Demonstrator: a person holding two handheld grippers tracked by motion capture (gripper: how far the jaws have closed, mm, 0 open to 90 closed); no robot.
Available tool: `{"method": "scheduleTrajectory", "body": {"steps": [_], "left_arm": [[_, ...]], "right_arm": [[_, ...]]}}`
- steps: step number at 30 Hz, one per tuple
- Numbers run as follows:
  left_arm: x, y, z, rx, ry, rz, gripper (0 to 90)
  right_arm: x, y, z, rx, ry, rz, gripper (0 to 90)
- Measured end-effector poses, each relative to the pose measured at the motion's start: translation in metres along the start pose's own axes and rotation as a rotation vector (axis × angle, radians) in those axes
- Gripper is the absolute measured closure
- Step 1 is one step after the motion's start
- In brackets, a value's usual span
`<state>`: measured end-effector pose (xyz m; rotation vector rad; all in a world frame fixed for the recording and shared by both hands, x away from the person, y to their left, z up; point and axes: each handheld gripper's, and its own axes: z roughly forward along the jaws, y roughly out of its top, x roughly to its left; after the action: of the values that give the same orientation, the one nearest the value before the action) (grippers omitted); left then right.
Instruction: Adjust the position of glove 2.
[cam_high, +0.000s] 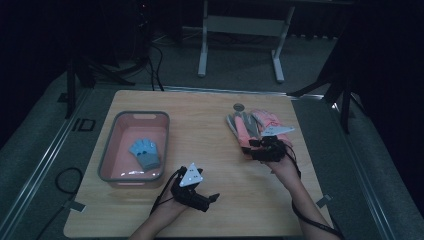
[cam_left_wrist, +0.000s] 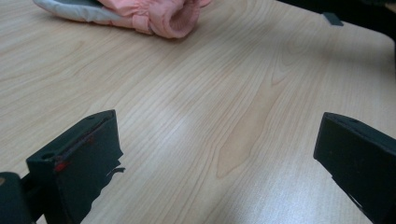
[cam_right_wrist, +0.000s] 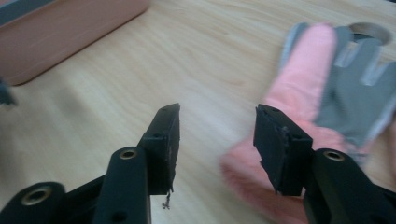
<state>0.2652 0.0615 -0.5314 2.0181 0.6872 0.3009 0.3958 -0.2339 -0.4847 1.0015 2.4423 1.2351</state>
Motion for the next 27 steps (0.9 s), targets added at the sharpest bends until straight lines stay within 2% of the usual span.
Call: {"method": "scheduleTrajectory", "body": {"steps": [2,5,7,10,15,18,20,23,24,27], "left_arm": [[-0.001,-0.003,0.003,0.010,-0.022,-0.010,0.8],[-0.002,-0.007,0.005,0.010,-0.038,-0.025,0.9],[-0.002,-0.009,0.005,0.002,-0.045,-0.035,0.9],[-0.002,-0.011,0.005,-0.003,-0.041,-0.038,0.9],[0.001,-0.014,0.005,-0.014,-0.042,-0.046,0.9],[0.003,-0.014,0.004,-0.026,-0.038,-0.046,0.9],[0.004,-0.014,0.004,-0.031,-0.035,-0.050,0.9],[0.004,-0.014,0.005,-0.029,-0.038,-0.050,0.9],[0.004,-0.016,0.006,-0.023,-0.038,-0.048,0.9],[0.005,-0.018,0.007,-0.013,-0.031,-0.046,0.9]], "right_arm": [[-0.011,0.002,0.000,-0.002,-0.045,0.006,60.5],[-0.030,0.009,0.002,-0.007,-0.070,0.043,70.4],[-0.039,0.013,0.006,-0.003,-0.097,0.049,73.7],[-0.052,0.018,0.014,-0.017,-0.116,0.102,73.9],[-0.066,0.022,0.035,-0.011,-0.172,0.131,61.9],[-0.073,0.023,0.049,0.038,-0.193,0.135,59.5],[-0.078,0.022,0.056,0.064,-0.186,0.153,58.5],[-0.080,0.019,0.061,0.090,-0.205,0.155,58.6],[-0.081,0.014,0.069,0.126,-0.201,0.147,59.3],[-0.081,0.011,0.073,0.134,-0.200,0.146,63.4]]}}
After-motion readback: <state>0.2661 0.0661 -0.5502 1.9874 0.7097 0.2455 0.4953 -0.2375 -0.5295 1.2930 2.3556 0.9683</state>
